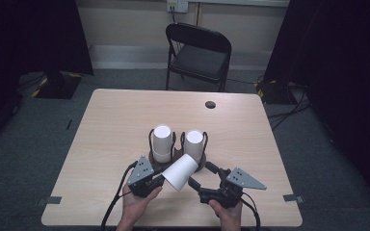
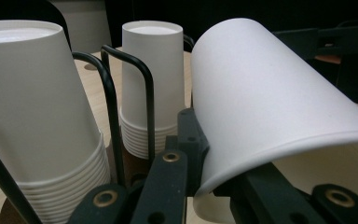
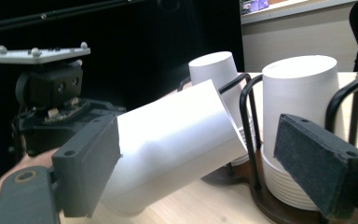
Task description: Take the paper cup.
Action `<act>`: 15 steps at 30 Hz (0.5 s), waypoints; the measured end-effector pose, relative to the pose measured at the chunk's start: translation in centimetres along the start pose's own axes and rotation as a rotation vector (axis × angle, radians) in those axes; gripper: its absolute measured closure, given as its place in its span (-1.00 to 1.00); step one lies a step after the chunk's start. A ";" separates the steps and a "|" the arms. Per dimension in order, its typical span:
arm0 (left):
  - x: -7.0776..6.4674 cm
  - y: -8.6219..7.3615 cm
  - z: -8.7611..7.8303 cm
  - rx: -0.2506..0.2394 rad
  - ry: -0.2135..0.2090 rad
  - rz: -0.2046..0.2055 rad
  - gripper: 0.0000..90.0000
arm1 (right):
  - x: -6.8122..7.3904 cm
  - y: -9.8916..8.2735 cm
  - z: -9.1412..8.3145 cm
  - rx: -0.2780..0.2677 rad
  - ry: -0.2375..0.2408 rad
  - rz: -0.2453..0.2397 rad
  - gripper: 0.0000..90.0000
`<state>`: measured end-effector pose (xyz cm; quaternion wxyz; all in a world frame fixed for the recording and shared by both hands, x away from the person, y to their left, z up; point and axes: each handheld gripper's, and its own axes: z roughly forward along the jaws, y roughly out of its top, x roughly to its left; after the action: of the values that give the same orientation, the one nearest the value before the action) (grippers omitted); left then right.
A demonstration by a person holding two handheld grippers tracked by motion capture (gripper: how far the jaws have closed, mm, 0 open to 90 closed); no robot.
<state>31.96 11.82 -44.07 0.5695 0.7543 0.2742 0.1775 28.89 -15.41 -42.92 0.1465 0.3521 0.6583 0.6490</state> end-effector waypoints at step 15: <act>0.7 1.8 0.4 0.175 -0.020 0.054 0.92 | 0.5 -0.8 -0.1 0.106 -0.037 -0.144 -0.67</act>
<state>33.11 11.59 -42.48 0.4993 0.8100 0.2624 0.1605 28.20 -15.07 -43.51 0.1862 0.3229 0.7126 0.5944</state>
